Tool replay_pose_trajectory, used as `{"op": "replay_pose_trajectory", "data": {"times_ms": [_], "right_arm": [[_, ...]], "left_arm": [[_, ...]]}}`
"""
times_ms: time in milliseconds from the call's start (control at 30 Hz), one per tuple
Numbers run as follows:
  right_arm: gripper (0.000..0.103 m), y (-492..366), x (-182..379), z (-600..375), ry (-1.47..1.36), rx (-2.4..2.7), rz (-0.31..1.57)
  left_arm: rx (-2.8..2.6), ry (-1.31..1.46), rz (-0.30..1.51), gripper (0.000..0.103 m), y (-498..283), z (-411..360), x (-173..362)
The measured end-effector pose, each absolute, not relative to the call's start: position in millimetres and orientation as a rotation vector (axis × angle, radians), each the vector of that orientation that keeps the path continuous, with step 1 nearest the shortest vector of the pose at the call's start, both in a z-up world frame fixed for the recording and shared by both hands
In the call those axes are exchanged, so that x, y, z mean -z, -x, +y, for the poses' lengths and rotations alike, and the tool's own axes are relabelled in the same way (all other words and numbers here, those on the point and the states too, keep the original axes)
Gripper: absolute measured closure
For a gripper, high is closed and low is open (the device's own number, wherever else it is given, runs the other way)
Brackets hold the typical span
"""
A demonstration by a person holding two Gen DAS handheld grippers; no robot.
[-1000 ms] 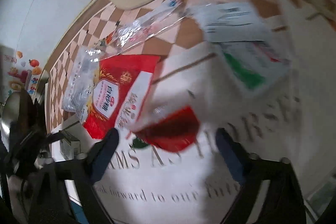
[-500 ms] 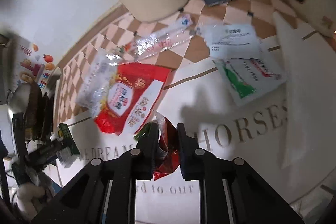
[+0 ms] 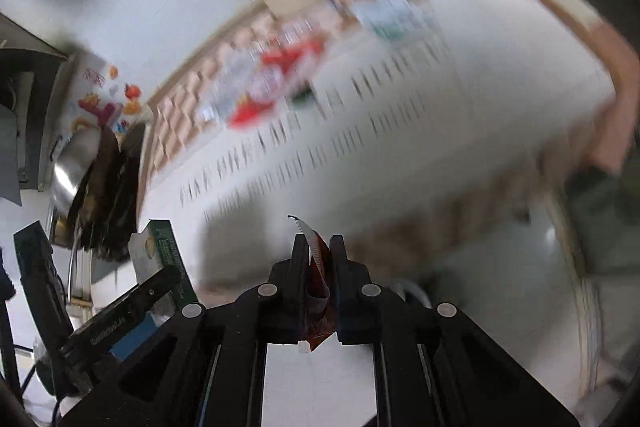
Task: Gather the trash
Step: 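Grasp the green-striped card with the left tool while the right tool grasps a red wrapper, then lower both items over the bin and open both tools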
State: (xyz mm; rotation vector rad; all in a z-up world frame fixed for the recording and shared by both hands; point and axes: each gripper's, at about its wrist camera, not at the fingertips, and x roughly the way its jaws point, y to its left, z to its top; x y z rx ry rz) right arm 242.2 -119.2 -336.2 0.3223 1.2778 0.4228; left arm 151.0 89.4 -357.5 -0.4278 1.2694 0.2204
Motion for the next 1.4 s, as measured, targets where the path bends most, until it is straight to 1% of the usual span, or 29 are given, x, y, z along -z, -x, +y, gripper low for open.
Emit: {"op": "replay_pose_trajectory", "data": {"times_ms": [67, 167, 200, 367, 533, 667, 733, 833, 933, 1067, 1100, 1167, 1200, 1233, 1267, 1300, 1333, 1367, 1400], "right_arm": [[0.092, -214.3, 360.9, -131.0, -0.341, -0.393, 1.342], [0.092, -180.5, 414.4, -143.7, -0.369, -0.34, 1.453], [0.092, -169.9, 438.3, -146.8, -0.38, -0.324, 1.493], [0.092, -136.8, 551.2, -148.7, -0.394, -0.301, 1.618], [0.093, -123.0, 673.3, -146.0, -0.389, -0.278, 1.721], [0.093, -122.0, 753.5, -143.1, -0.356, -0.279, 1.762], [0.093, -122.0, 783.4, -143.0, -0.349, -0.289, 1.785], [0.092, -119.4, 821.7, -140.1, -0.308, -0.296, 1.801], [0.092, -119.6, 848.6, -134.6, -0.291, -0.306, 1.819], [0.091, -118.7, 866.2, -121.3, -0.264, -0.318, 1.84], [0.087, -117.1, 869.8, -118.0, -0.265, -0.32, 1.854], [0.069, -116.1, 870.7, -113.1, -0.245, -0.319, 1.86], [0.051, -116.6, 869.7, -110.3, -0.232, -0.319, 1.856], [0.041, -116.5, 869.4, -108.9, -0.225, -0.32, 1.851], [0.039, -115.8, 866.5, -107.2, -0.212, -0.322, 1.842], [0.032, -115.8, 865.0, -106.0, -0.193, -0.318, 1.837], [0.02, -115.6, 863.5, -105.3, -0.173, -0.313, 1.832], [0.013, -115.3, 861.9, -105.5, -0.152, -0.308, 1.827], [0.003, -114.5, 859.6, -105.6, -0.121, -0.295, 1.822]], "left_arm": [[-0.207, 0.43, 1.348, 0.036, -131.2, 78.4, 386.6], [-0.195, 0.463, 1.496, 0.036, -108.2, 71.5, 456.6], [-0.198, 0.463, 1.521, 0.036, -105.1, 70.2, 471.5], [-0.206, 0.488, 1.671, 0.036, -97.1, 64.7, 590.8], [-0.2, 0.533, 1.755, 0.036, -100.8, 66.2, 689.9], [-0.183, 0.604, 1.812, 0.036, -97.7, 63.0, 758.4], [-0.175, 0.646, 1.834, 0.036, -93.3, 60.8, 783.7], [-0.172, 0.655, 1.853, 0.036, -86.0, 58.1, 805.7], [-0.18, 0.645, 1.861, 0.035, -80.7, 60.0, 815.0], [-0.198, 0.651, 1.865, 0.034, -72.8, 68.9, 814.9], [-0.203, 0.639, 1.855, 0.033, -71.9, 70.7, 814.2], [-0.222, 0.629, 1.832, 0.017, -69.4, 76.2, 808.6], [-0.23, 0.633, 1.823, 0.002, -68.3, 79.1, 806.3], [-0.232, 0.637, 1.814, 0.0, -68.0, 80.8, 805.2], [-0.24, 0.632, 1.813, 0.0, -67.2, 83.0, 802.3], [-0.247, 0.625, 1.812, 0.0, -67.5, 83.1, 802.5], [-0.256, 0.614, 1.803, 0.0, -66.1, 84.9, 797.2], [-0.265, 0.602, 1.795, 0.0, -65.1, 85.4, 794.6], [-0.275, 0.585, 1.789, 0.0, -64.6, 85.6, 793.0]]}}
